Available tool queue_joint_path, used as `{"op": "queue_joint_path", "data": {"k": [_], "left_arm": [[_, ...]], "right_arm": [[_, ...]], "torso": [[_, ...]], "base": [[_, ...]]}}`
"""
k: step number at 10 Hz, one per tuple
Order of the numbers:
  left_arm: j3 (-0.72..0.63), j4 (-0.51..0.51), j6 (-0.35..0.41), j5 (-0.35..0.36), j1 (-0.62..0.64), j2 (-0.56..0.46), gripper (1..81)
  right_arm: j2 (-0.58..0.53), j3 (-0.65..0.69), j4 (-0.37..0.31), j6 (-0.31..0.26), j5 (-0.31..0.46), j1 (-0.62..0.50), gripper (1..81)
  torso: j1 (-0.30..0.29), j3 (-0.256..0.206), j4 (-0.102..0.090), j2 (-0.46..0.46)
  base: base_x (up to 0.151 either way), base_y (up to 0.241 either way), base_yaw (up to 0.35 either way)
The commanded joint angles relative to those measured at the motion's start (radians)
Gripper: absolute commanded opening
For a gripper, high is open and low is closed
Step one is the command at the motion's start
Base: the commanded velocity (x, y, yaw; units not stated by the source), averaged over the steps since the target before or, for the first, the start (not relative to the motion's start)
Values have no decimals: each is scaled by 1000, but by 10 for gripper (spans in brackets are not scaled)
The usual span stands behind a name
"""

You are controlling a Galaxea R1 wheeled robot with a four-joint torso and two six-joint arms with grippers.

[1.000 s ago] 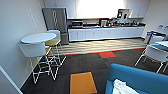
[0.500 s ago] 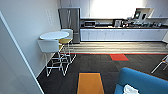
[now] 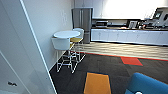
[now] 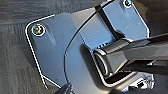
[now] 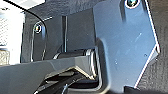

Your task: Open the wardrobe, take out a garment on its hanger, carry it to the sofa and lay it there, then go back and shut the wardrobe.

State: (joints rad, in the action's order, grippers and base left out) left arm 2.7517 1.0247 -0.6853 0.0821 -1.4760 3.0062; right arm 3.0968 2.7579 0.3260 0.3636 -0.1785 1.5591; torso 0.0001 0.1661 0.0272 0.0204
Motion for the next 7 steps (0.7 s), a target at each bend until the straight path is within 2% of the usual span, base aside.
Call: {"op": "queue_joint_path", "data": {"k": [1, 7], "left_arm": [[2, 11, 3, -42, 30, 2, 811], [10, 23, 4, -42, 29, 21, 811]], "right_arm": [[4, 2, -7, -2, 48, -33, 811], [4, 2, -7, -2, 48, -29, 811]], "torso": [[0, 0, 0, 0], [0, 0, 0, 0]], "base": [[0, 0, 332], [0, 0, 332]]}}
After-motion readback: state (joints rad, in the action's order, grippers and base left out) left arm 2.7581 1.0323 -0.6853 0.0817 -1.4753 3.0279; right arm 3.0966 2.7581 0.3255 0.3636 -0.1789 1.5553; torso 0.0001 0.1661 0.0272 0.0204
